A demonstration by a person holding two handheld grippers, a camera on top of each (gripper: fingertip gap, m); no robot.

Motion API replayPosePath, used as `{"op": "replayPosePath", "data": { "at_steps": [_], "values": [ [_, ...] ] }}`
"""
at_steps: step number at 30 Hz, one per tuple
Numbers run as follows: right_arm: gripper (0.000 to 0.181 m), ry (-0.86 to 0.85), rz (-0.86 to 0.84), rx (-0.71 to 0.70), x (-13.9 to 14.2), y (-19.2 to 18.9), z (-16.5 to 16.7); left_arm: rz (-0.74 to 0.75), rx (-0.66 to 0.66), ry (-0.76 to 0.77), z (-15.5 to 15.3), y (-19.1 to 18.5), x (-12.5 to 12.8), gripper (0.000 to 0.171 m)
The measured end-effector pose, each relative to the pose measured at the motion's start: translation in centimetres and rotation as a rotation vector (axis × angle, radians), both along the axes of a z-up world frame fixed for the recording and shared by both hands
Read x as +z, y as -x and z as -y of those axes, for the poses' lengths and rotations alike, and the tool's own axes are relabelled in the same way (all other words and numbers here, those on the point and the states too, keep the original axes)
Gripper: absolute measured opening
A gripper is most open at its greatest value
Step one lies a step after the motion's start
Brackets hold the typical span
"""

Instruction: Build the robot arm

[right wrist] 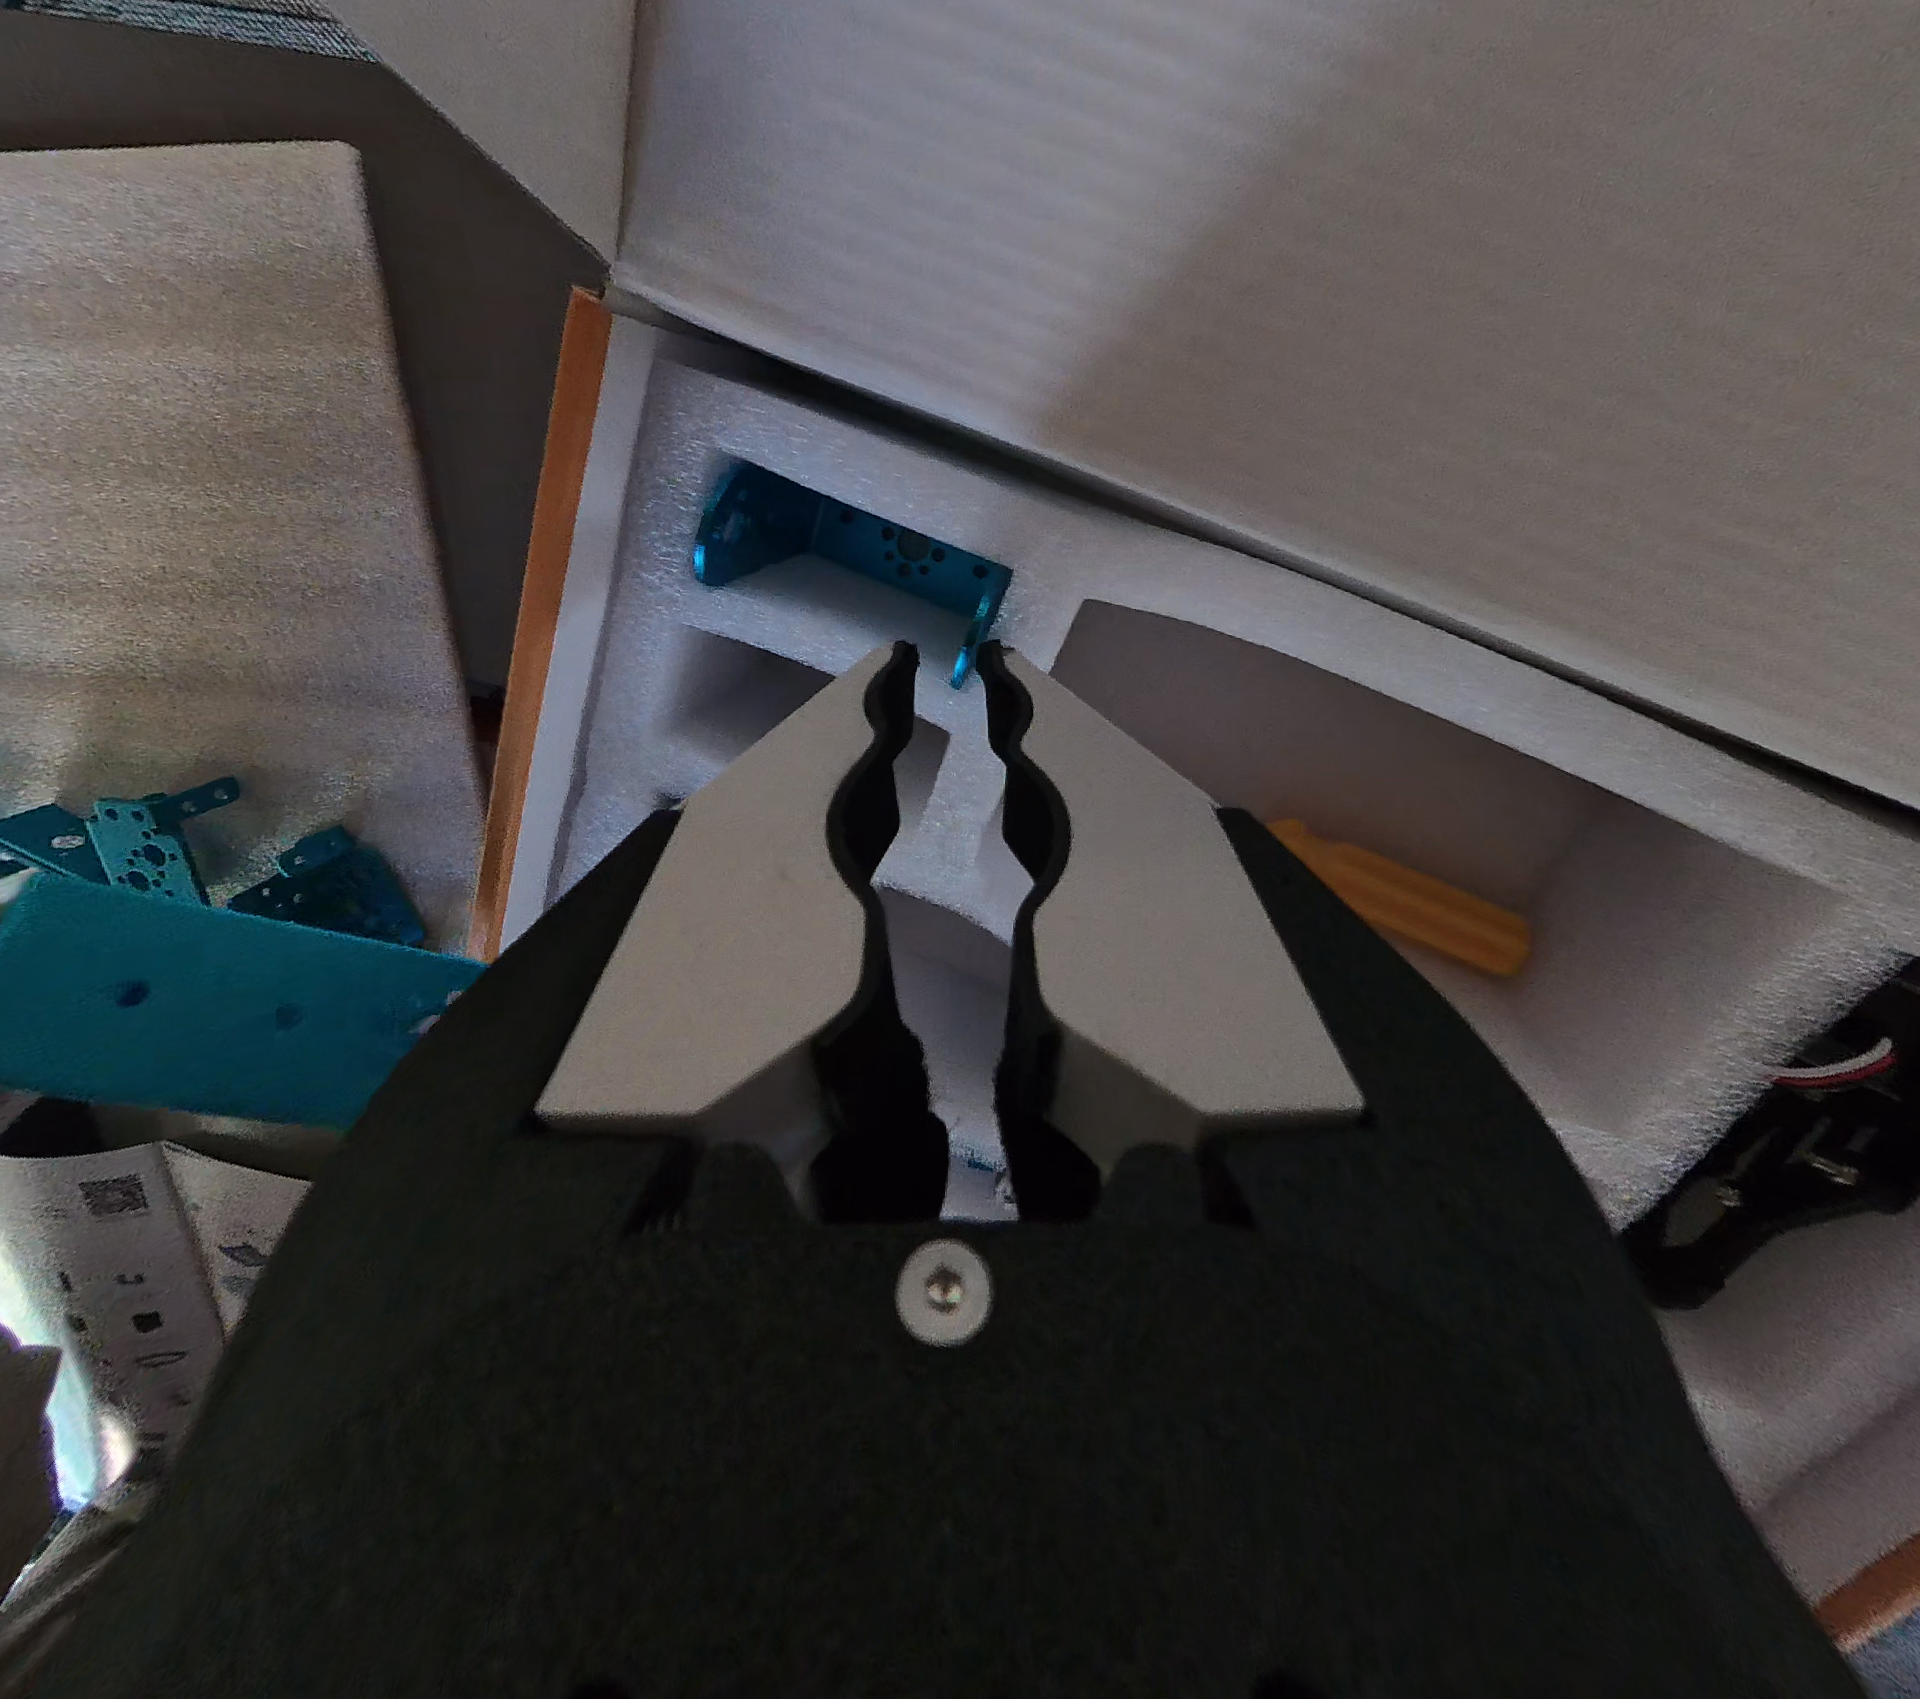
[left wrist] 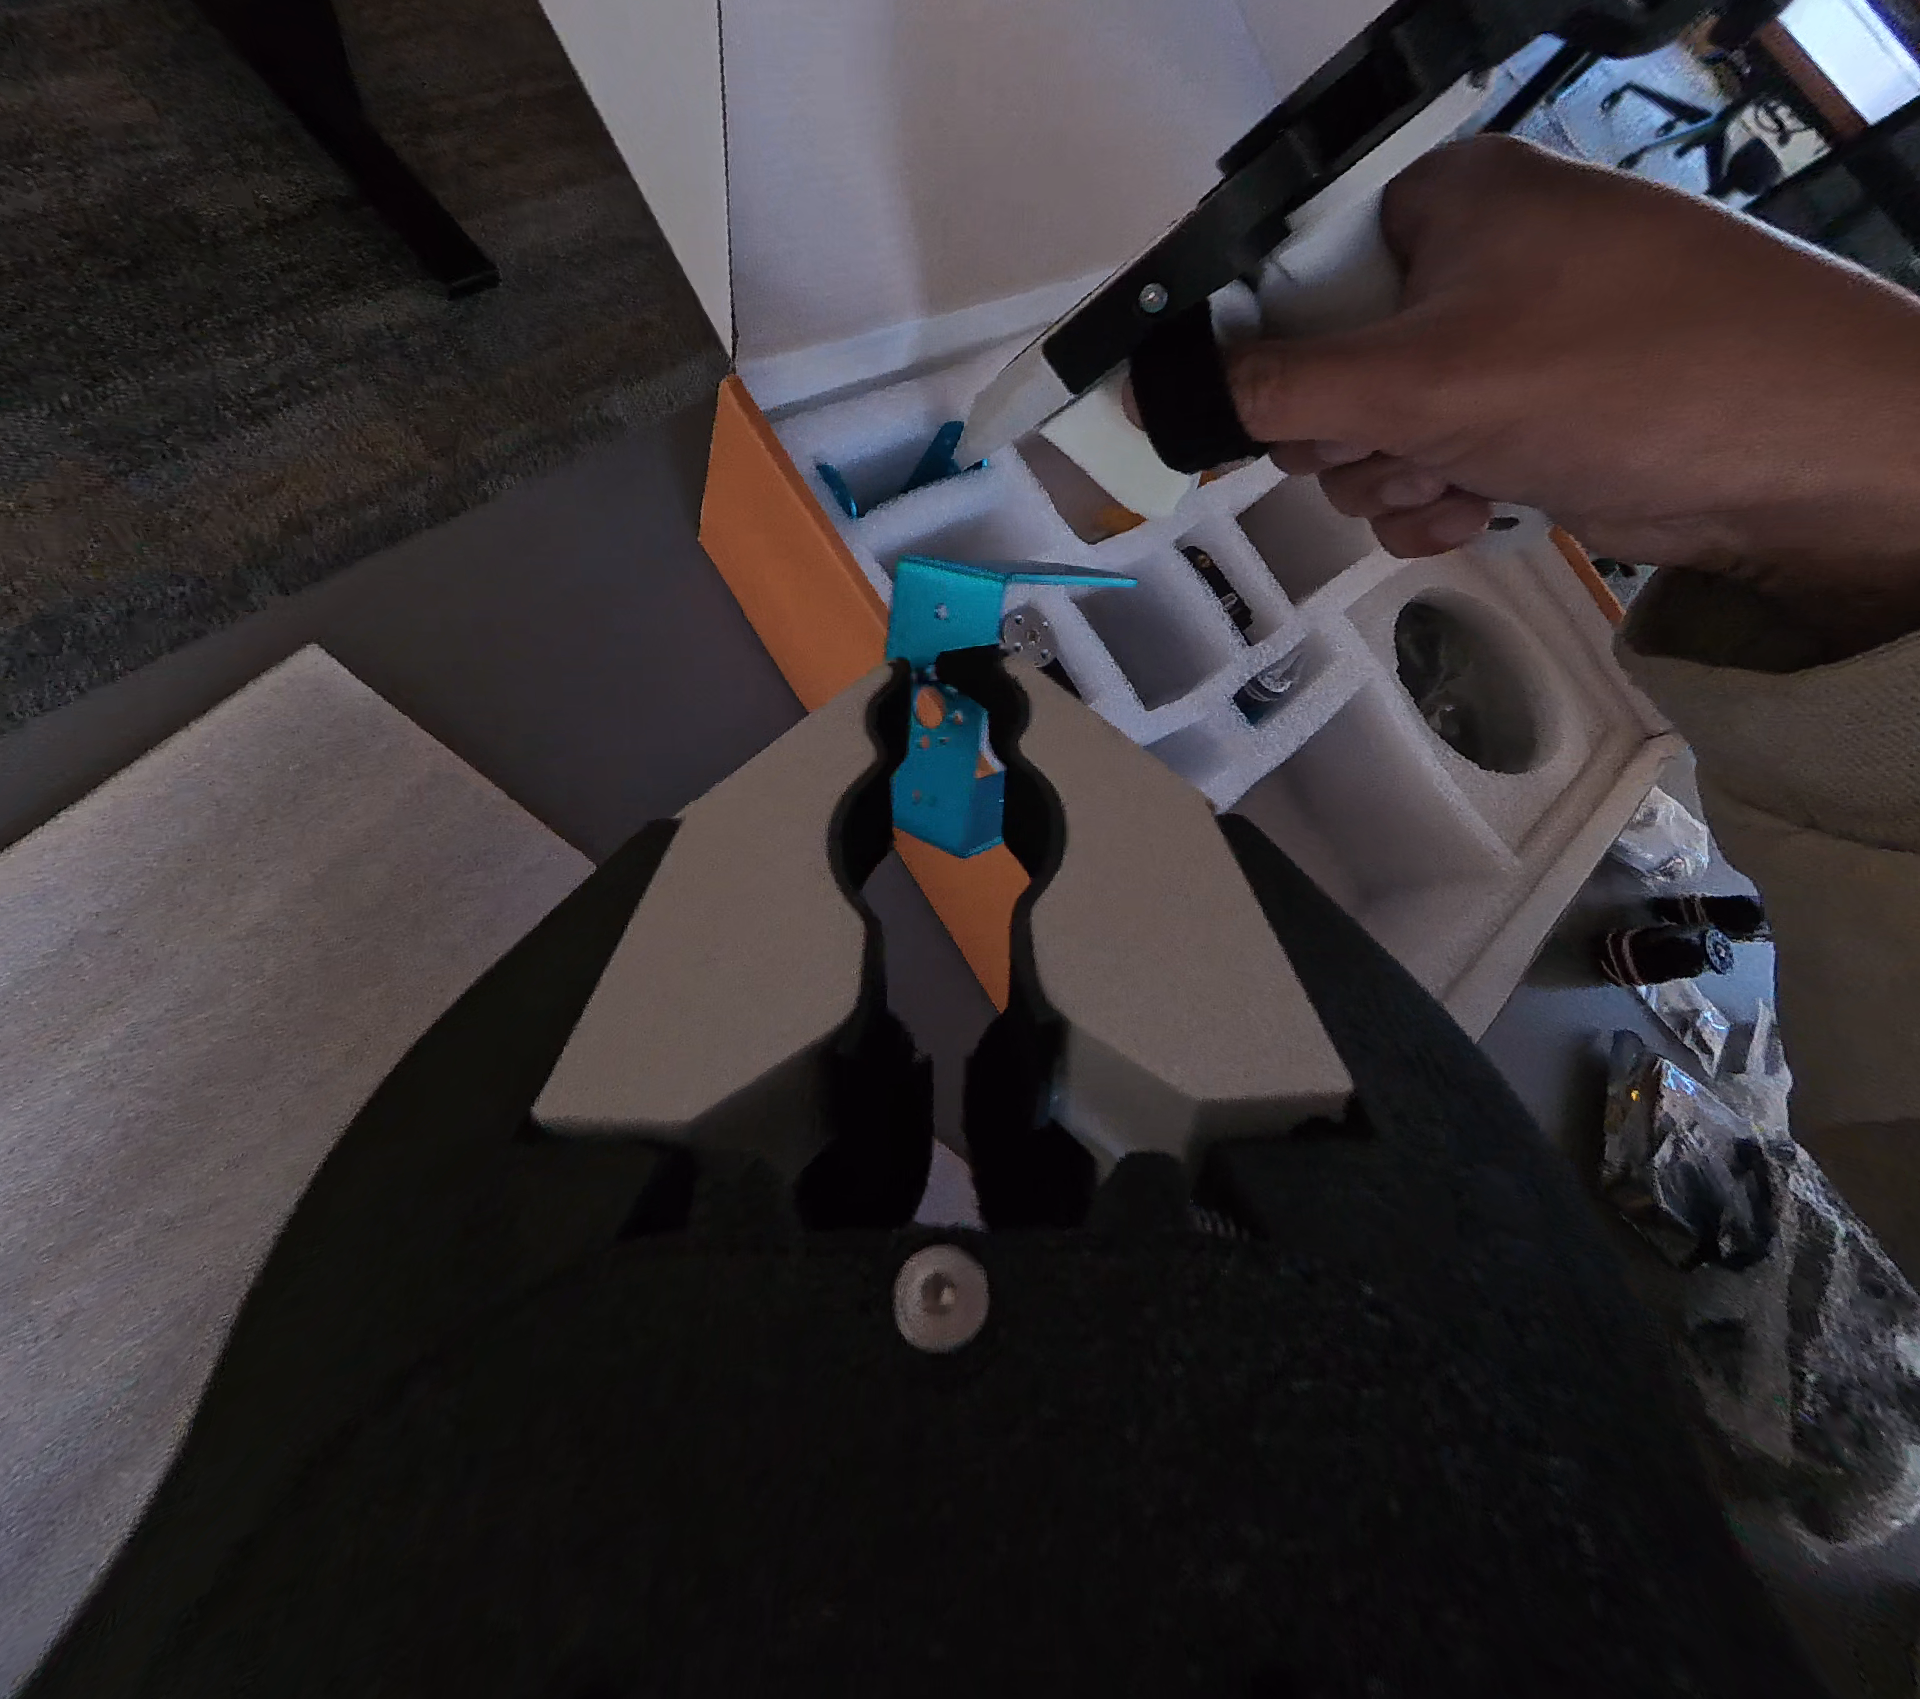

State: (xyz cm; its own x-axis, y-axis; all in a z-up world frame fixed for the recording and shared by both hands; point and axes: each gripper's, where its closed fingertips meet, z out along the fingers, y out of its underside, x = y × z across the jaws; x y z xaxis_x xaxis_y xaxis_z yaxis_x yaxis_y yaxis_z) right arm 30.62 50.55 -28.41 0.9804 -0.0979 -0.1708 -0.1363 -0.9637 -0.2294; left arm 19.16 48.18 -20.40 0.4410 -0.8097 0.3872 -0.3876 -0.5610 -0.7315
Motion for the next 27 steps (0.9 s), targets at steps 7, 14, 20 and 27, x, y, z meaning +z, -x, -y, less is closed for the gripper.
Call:
{"op": "replayPosePath", "data": {
  "at_steps": [7,14,20,27],
  "values": [
    [0.011,0.015,0.094,0.052,-0.1,0.1,-0.1,0.007,-0.095,-0.044,1.0,1.8,-0.4,0.000],
    [0.009,0.000,0.073,0.059,0.0,0.0,-0.1,-0.270,0.030,-0.188,-6.4,14.9,-3.6,0.000],
    [0.022,-0.229,0.061,0.208,5.6,5.4,-1.8,-0.406,0.155,-0.031,-10.4,26.3,-7.7,0.000],
    [0.023,-0.439,-0.154,0.780,4.7,29.9,-1.5,-0.420,0.162,0.104,-9.8,28.5,-11.0,0.000]
  ]
}}
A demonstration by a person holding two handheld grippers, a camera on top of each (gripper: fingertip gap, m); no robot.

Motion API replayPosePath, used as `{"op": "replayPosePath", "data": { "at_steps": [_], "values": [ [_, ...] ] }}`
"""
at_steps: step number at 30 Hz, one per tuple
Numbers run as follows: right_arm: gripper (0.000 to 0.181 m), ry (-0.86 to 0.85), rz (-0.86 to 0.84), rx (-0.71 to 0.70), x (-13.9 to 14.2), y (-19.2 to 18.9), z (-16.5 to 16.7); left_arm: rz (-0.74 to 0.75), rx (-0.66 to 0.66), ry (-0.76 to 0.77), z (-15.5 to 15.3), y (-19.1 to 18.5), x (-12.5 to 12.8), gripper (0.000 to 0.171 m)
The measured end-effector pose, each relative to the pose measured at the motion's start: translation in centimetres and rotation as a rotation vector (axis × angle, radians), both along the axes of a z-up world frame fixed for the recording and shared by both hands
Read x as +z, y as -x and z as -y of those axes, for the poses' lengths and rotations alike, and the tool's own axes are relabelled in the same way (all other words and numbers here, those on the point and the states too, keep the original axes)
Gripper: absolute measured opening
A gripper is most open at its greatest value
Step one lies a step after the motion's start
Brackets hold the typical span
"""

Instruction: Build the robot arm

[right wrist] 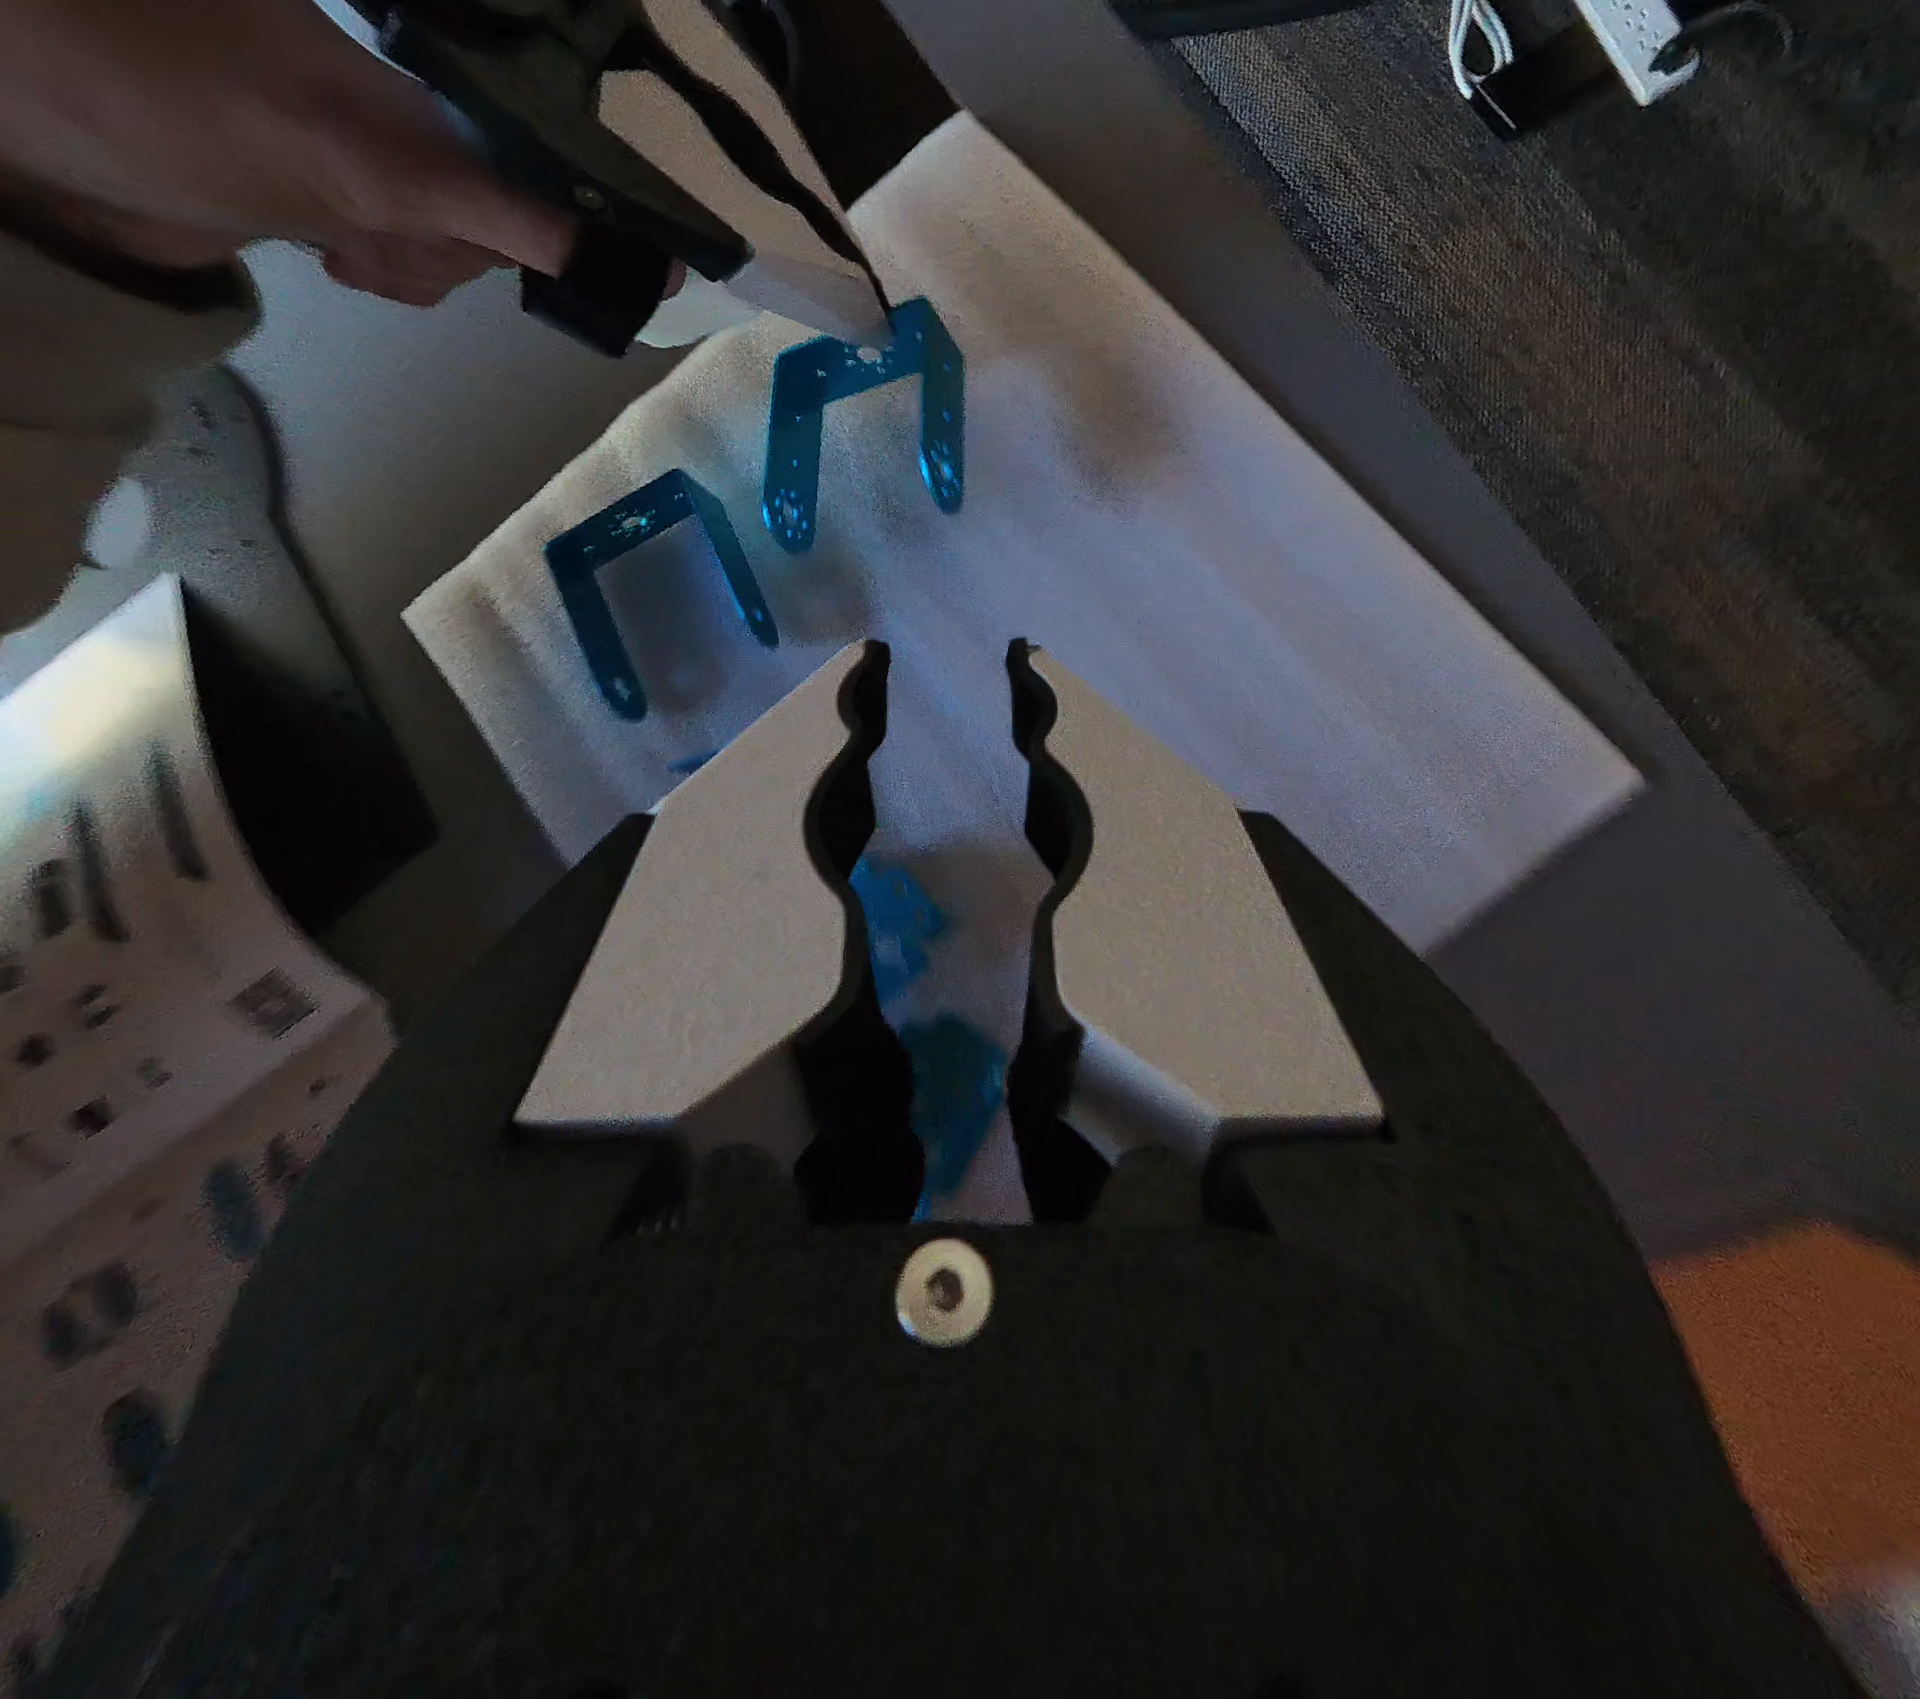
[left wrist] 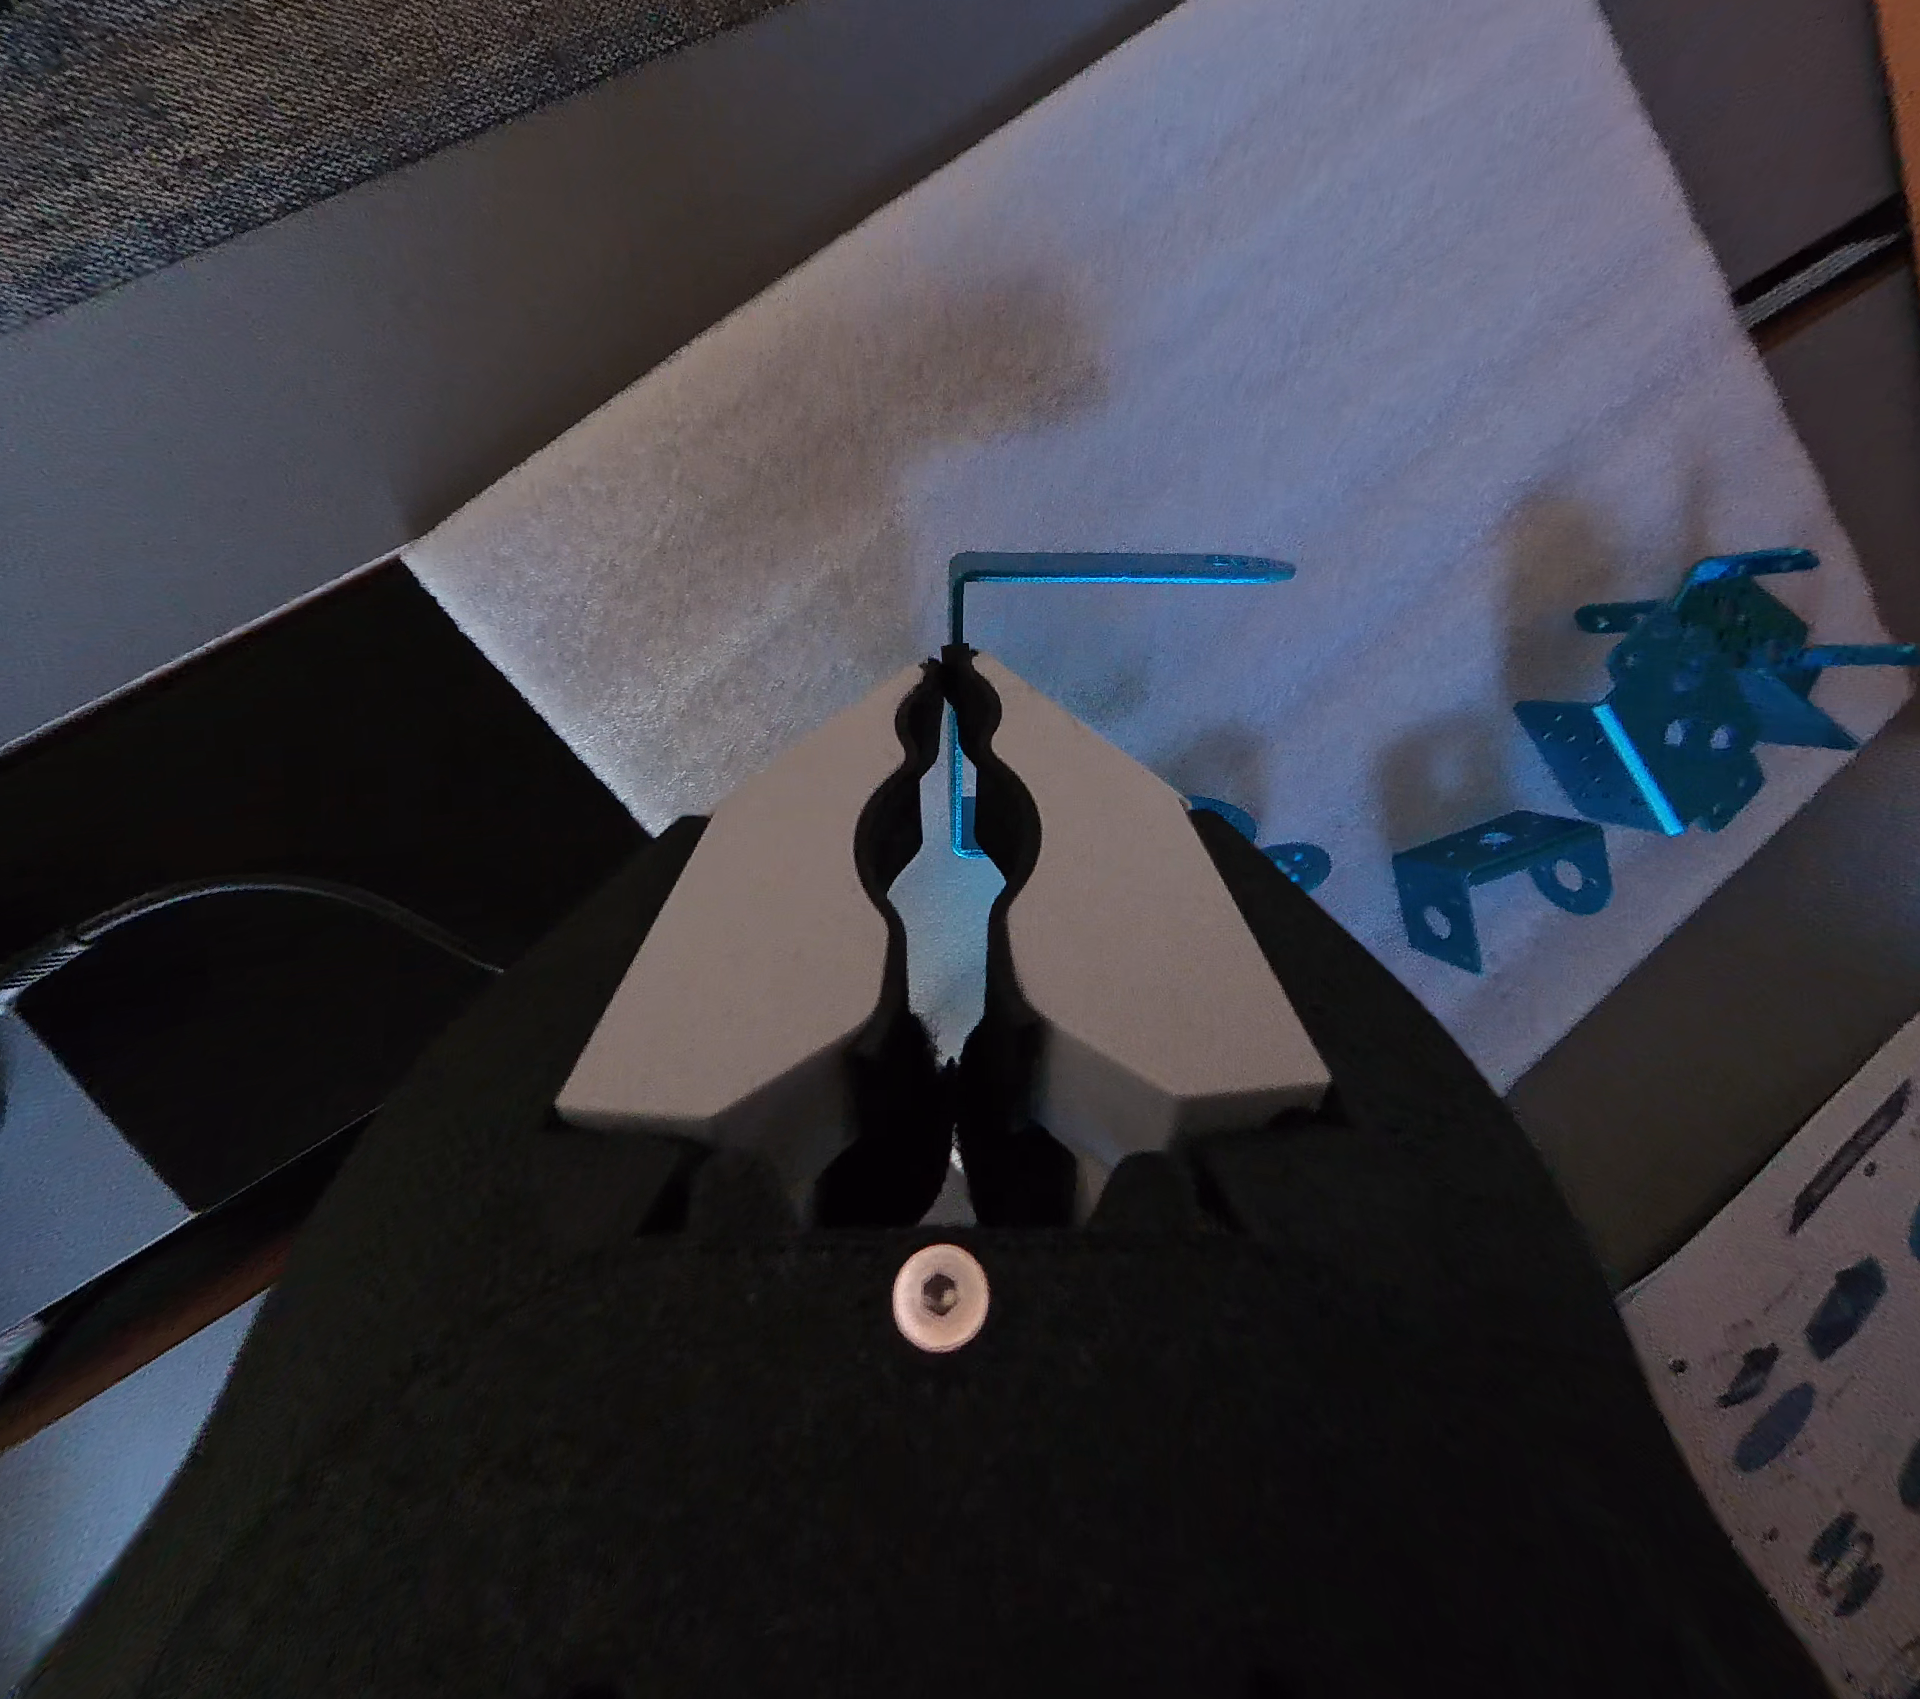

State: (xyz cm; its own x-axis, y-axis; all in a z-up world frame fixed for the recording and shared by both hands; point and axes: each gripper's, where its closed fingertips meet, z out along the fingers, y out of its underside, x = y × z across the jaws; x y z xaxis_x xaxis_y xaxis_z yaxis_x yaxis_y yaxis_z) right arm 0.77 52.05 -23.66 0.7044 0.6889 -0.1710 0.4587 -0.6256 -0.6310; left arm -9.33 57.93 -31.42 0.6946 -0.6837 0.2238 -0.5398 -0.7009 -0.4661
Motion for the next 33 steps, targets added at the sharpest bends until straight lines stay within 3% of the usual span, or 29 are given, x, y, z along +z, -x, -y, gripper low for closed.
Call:
{"op": "replayPosePath", "data": {
  "at_steps": [5,10,12,17,21,26,31,33],
  "values": [
    [0.023,-0.005,0.044,0.060,-5.6,6.0,-1.7,-0.027,-0.047,-0.004,0.9,0.3,-0.6,0.001],
    [0.010,0.001,0.107,0.028,-8.5,7.3,-3.2,-0.013,-0.079,0.006,1.2,0.2,-0.6,0.001],
    [0.001,-0.064,0.144,0.021,-8.5,7.1,-3.9,0.001,-0.083,0.005,1.1,0.3,-0.6,0.001],
    [0.000,-0.020,0.214,0.020,-9.3,7.3,-3.8,0.141,-0.066,0.003,0.8,0.2,0.5,0.012],
    [0.000,0.010,0.300,0.004,-10.2,6.5,-3.9,0.347,-0.006,0.002,-0.1,0.3,3.6,0.019],
    [0.000,0.040,0.236,-0.035,-10.1,7.2,-4.1,0.499,0.000,-0.037,-0.3,1.6,7.3,0.024],
    [0.002,0.103,0.184,-0.065,-10.3,7.9,-4.1,0.440,-0.043,-0.160,1.0,4.3,9.0,0.024],
    [0.018,0.141,0.140,-0.061,-10.2,8.2,-3.7,0.356,-0.064,-0.208,1.9,5.4,8.8,0.024]
  ]
}}
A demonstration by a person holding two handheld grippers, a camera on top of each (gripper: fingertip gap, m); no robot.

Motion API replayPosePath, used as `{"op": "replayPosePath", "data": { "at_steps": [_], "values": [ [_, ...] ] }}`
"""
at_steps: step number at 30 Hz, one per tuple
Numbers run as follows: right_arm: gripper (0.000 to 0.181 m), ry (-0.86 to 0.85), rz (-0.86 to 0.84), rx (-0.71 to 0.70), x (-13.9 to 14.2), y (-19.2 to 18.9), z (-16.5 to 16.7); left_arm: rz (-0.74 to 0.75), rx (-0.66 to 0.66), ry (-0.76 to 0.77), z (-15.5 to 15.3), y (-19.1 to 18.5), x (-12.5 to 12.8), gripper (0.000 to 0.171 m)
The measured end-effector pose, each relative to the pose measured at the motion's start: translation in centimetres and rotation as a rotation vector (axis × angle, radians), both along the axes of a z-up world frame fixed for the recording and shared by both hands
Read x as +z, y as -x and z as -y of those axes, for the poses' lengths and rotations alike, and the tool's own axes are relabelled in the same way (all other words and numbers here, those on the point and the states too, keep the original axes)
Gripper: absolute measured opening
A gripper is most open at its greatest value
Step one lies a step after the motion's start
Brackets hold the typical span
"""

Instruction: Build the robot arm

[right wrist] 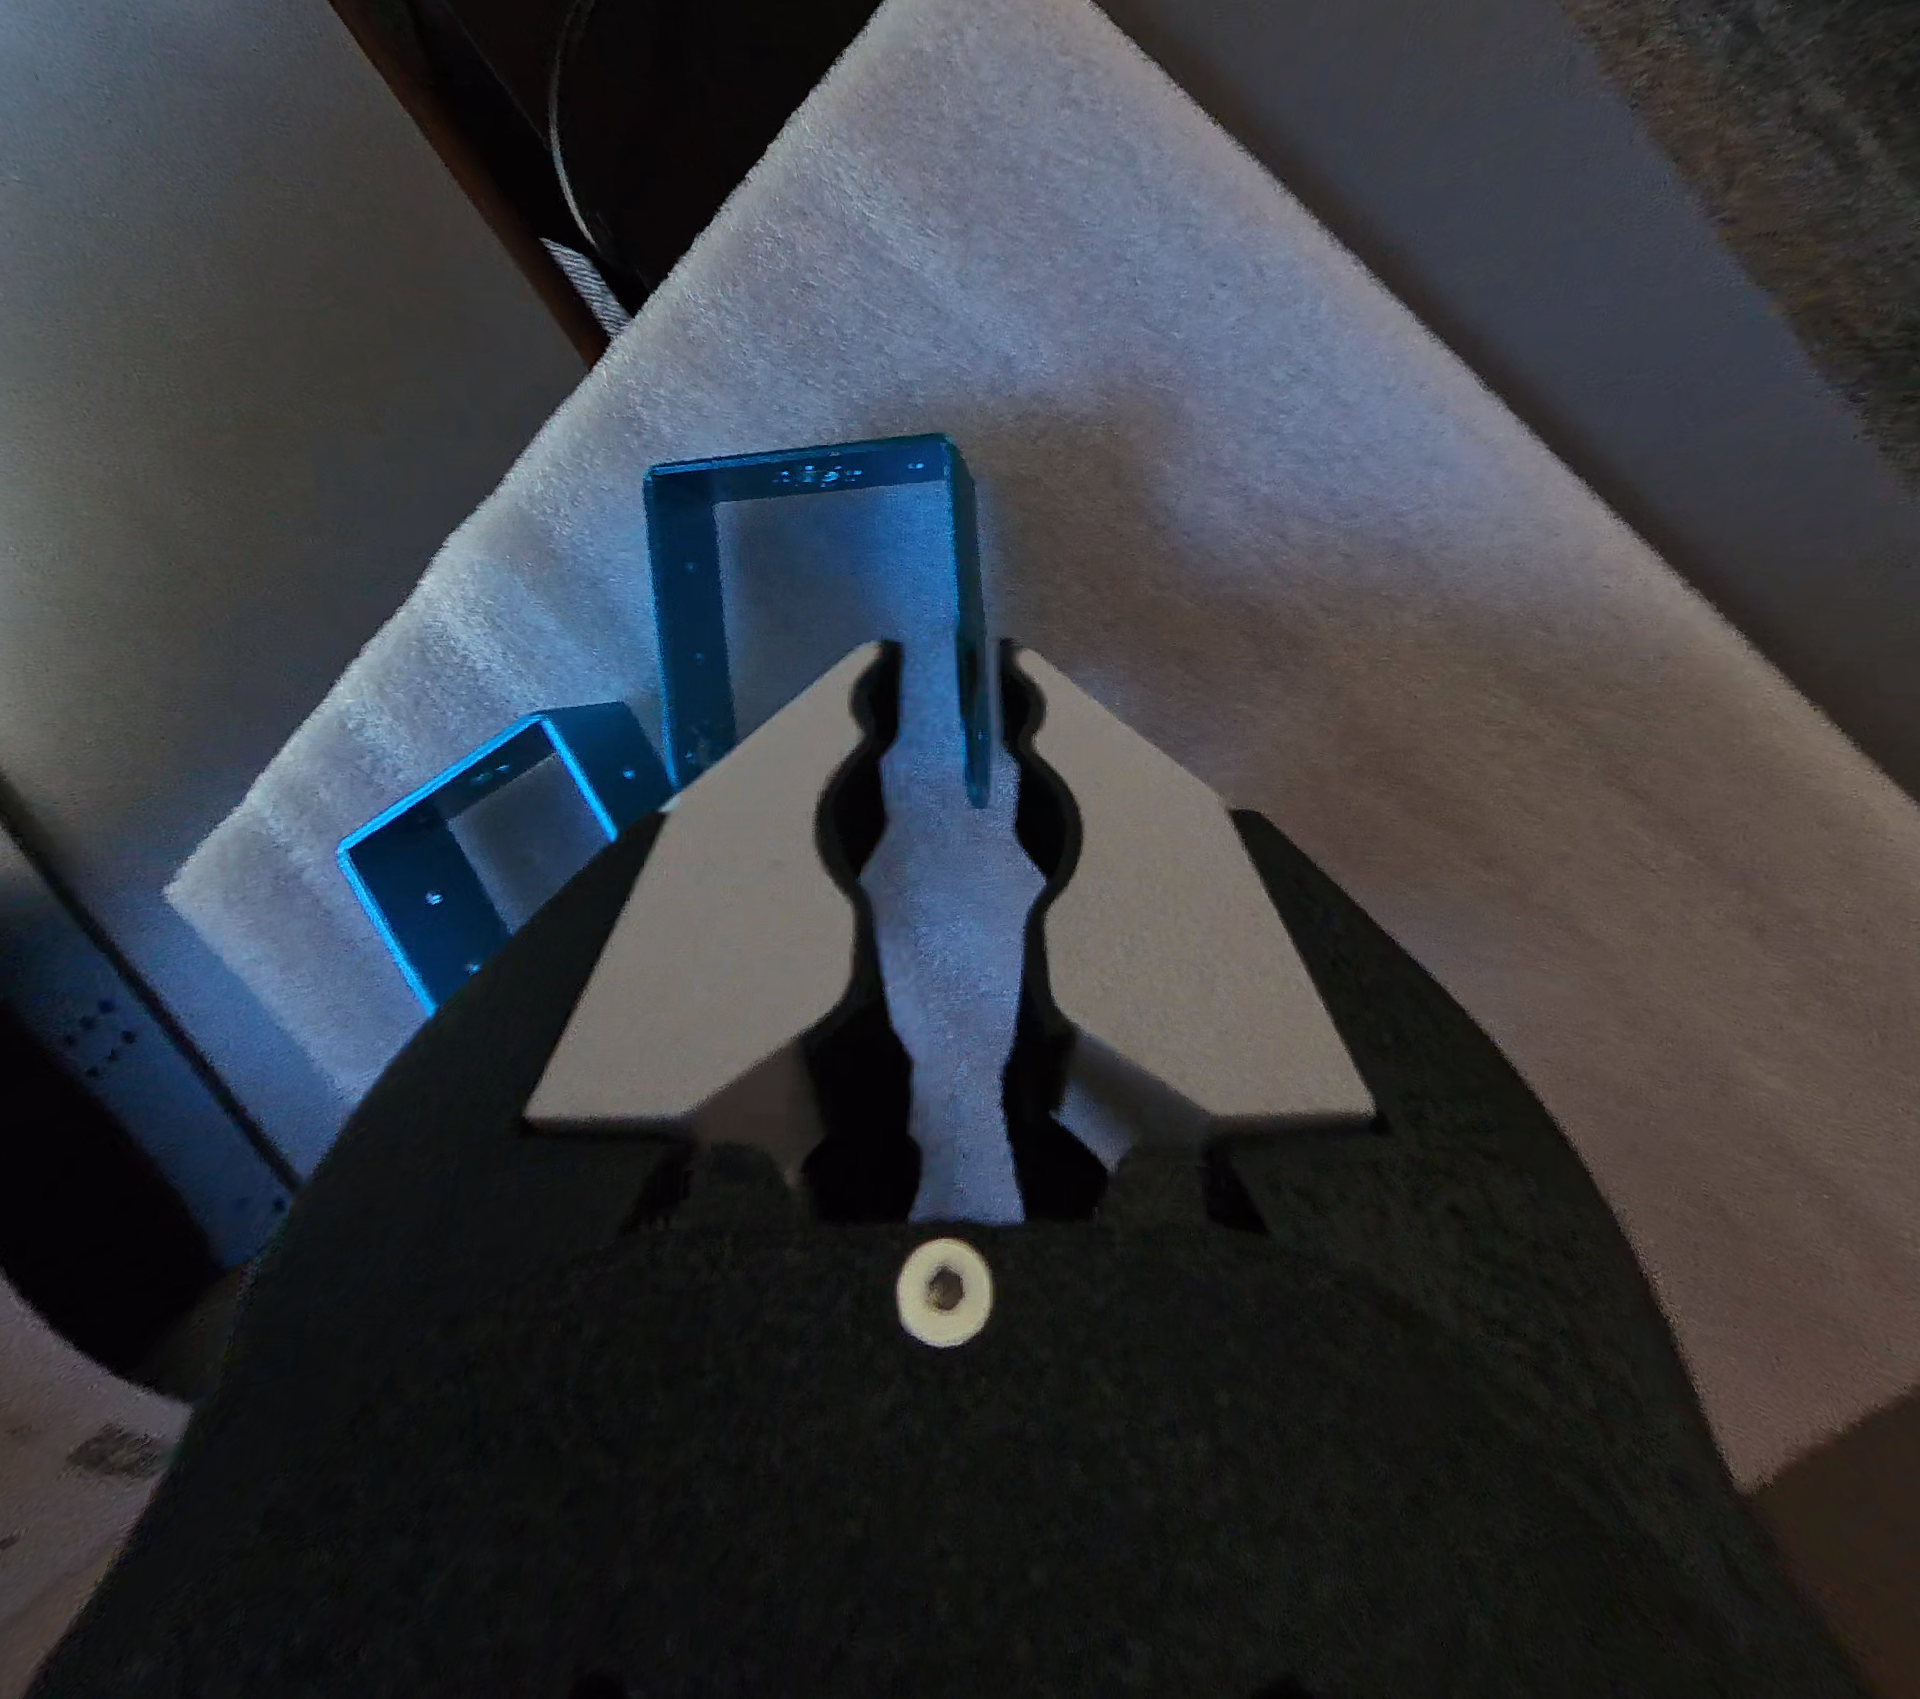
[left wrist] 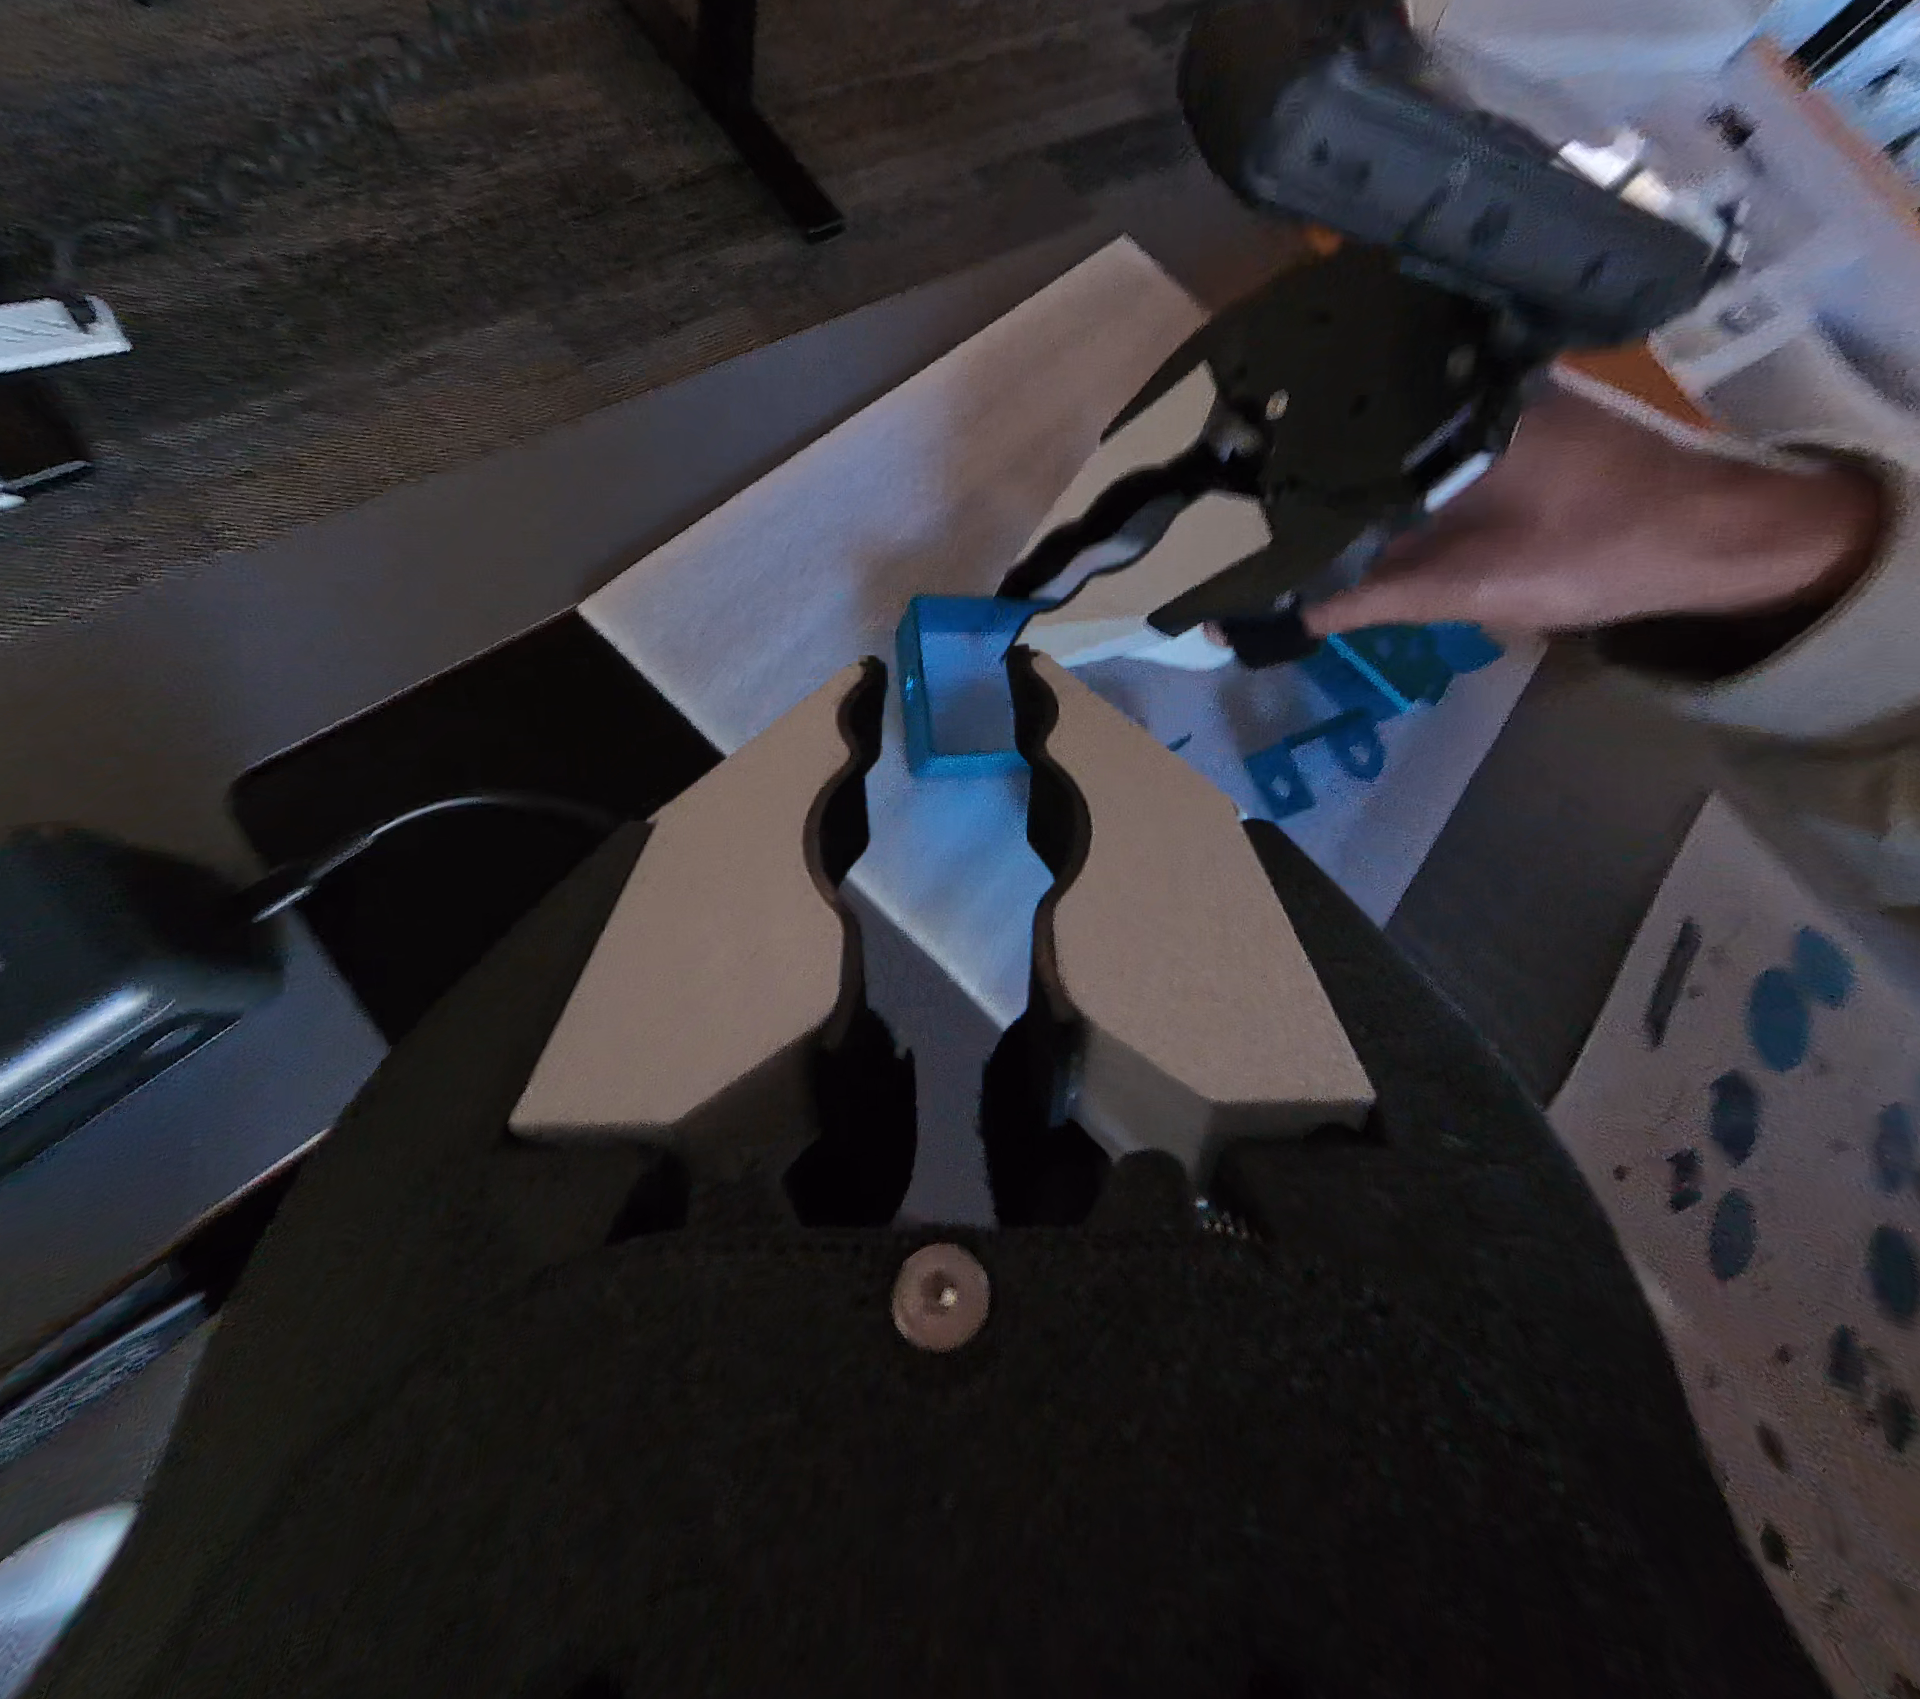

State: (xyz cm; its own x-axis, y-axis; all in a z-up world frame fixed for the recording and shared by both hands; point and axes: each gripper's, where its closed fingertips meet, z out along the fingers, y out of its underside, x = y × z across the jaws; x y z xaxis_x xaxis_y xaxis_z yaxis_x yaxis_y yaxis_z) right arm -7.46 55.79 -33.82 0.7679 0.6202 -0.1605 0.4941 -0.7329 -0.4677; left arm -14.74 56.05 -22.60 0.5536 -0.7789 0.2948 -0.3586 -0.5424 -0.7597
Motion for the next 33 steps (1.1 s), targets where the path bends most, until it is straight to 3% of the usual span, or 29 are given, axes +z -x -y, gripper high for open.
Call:
{"op": "replayPosePath", "data": {
  "at_steps": [3,5,9,13,16,18,20,22,25,29,33],
  "values": [
    [0.026,-0.011,-0.025,-0.008,1.7,-0.7,0.2,-0.087,-0.014,-0.087,1.7,0.8,0.4,0.024],
    [0.028,-0.043,-0.042,-0.007,4.3,-1.9,0.5,-0.121,-0.038,-0.158,3.3,0.6,1.3,0.024],
    [0.028,-0.131,-0.095,0.000,13.5,-5.6,3.3,-0.195,-0.096,-0.320,6.8,-0.7,3.0,0.027],
    [0.031,-0.189,-0.130,0.001,22.6,-10.7,10.8,-0.274,-0.131,-0.316,11.1,-2.3,1.5,0.027],
    [0.033,-0.204,-0.137,-0.013,25.6,-14.6,18.5,-0.300,-0.139,-0.232,14.5,-5.7,-2.7,0.017],
    [0.033,-0.210,-0.170,-0.026,25.9,-16.8,24.0,-0.287,-0.178,-0.239,16.7,-9.2,-5.3,0.000],
    [0.033,-0.221,-0.196,-0.061,25.2,-18.9,29.2,-0.323,-0.188,-0.328,17.3,-12.5,-7.1,0.000],
    [0.032,-0.208,-0.240,-0.083,24.0,-20.5,34.4,-0.329,-0.206,-0.399,17.5,-16.0,-7.6,0.000],
    [0.032,-0.213,-0.328,-0.134,22.2,-22.2,41.2,-0.306,-0.230,-0.372,18.3,-20.4,-8.1,0.000],
    [0.032,-0.295,-0.409,-0.218,20.2,-24.0,47.9,-0.365,-0.207,-0.349,18.1,-22.1,-9.8,0.000],
    [0.032,-0.376,-0.442,-0.285,18.7,-25.4,51.8,-0.407,-0.184,-0.301,18.2,-21.1,-11.7,0.000]
  ]
}}
